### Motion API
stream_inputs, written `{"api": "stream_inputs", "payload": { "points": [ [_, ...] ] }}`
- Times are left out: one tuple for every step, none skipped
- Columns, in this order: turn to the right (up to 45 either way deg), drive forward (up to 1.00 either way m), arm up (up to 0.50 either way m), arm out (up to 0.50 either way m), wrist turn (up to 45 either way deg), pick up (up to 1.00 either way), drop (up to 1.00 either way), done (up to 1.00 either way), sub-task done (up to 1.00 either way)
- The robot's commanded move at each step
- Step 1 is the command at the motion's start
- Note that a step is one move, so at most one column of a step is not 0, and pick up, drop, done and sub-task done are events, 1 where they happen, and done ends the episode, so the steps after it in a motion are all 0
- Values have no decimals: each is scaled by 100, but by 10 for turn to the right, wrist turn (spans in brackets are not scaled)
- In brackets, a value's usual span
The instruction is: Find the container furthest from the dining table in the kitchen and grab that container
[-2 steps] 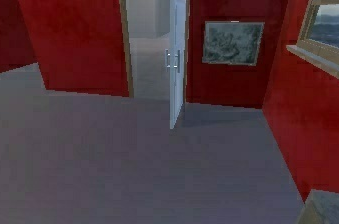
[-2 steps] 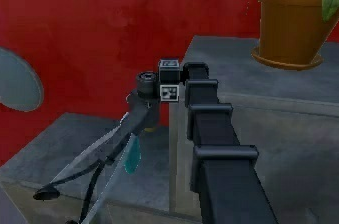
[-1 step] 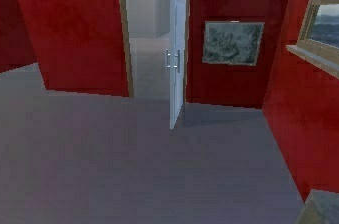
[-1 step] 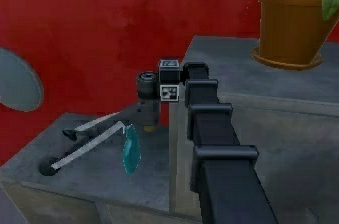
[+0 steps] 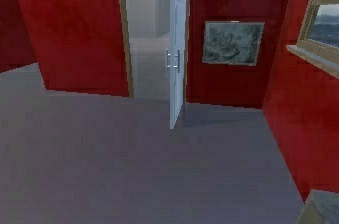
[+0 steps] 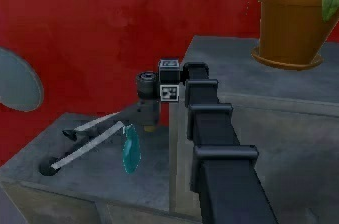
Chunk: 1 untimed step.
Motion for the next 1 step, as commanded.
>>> {"api": "stream_inputs", "payload": {
  "points": [
    [0, 0, 0, 0, 450, 0, 0, 0, 0]
  ]
}}
